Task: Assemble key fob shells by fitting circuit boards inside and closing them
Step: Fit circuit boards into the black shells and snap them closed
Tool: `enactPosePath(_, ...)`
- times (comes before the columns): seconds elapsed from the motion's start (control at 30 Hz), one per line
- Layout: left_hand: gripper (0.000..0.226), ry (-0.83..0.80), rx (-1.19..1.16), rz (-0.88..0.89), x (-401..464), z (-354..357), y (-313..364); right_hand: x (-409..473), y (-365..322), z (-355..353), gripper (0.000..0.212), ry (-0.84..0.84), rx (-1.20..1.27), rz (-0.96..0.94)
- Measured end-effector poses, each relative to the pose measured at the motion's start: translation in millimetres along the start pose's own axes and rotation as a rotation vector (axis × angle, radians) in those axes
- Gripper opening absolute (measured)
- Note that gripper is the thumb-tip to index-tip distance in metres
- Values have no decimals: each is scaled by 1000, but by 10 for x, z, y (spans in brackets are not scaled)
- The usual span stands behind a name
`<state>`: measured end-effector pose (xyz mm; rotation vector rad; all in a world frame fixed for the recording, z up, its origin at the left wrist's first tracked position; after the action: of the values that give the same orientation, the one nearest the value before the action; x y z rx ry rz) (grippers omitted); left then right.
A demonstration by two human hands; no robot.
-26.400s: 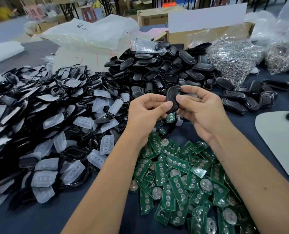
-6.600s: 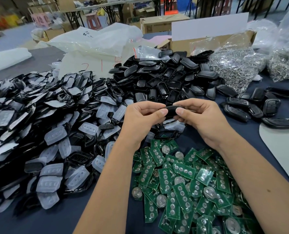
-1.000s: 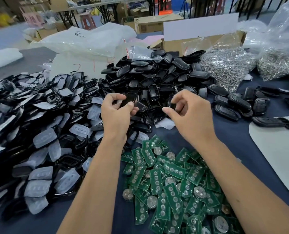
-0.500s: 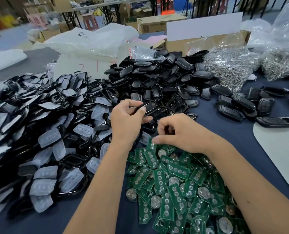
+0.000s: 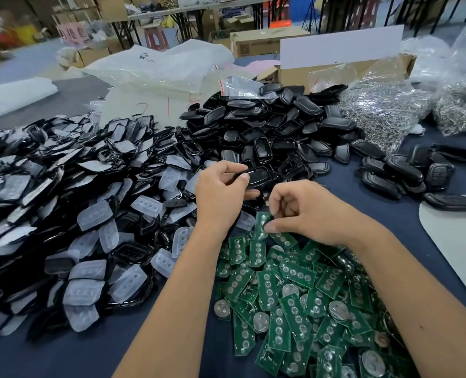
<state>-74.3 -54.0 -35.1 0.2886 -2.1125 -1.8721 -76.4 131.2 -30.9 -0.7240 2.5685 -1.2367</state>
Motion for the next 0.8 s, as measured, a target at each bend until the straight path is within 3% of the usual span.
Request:
enactPosePath(0.17,17,-37,-36,-40,-10,19,9,0,47,-74,8,186,327,17)
enactPosePath(0.43,19,-87,-132,-99,-72,89,60,60,151,-66,15,398,767,50)
enactPosePath(0.8,26,-156,-182,-145,-125,201,42,40,155,-58,12,697,647,12)
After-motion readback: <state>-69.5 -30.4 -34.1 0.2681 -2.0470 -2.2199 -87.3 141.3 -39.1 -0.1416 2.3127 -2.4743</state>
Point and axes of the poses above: each hand's wrist, its own x-axis towards the middle knuckle, its own z-axis out of the palm, y = z × x, the point moved 2 cm from there along x, towards the middle knuckle, and after that the axes turned 3 degrees about y, right-handed, at the moved point
